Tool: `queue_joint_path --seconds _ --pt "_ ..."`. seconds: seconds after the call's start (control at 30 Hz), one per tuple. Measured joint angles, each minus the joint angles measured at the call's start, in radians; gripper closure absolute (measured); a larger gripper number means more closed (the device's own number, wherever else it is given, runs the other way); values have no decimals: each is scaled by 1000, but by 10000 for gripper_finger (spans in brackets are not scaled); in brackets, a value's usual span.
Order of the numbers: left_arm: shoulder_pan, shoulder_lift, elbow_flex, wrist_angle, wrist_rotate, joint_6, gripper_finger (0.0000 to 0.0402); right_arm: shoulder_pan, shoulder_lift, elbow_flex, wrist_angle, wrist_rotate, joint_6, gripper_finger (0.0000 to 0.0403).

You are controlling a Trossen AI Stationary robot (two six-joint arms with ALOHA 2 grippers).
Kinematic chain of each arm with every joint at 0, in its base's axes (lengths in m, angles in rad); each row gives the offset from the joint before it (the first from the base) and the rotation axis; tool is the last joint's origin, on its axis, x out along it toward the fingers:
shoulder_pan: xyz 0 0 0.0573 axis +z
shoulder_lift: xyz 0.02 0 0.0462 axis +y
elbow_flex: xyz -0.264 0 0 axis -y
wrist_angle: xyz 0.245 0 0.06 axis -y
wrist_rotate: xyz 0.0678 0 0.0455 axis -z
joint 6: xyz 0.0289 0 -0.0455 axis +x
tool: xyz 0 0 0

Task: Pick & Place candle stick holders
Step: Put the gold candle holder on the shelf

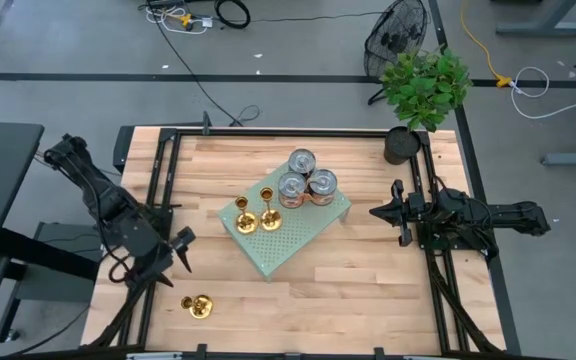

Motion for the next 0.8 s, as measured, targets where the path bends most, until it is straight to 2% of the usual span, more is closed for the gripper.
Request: queue_joint_path --seconds 0.27,0.8 --pt "0 74 0 -15 77 -34 145 0 0 0 0 0 0 400" --pt "-22 124 0 -61 79 -50 145 0 0 0 0 0 0 400"
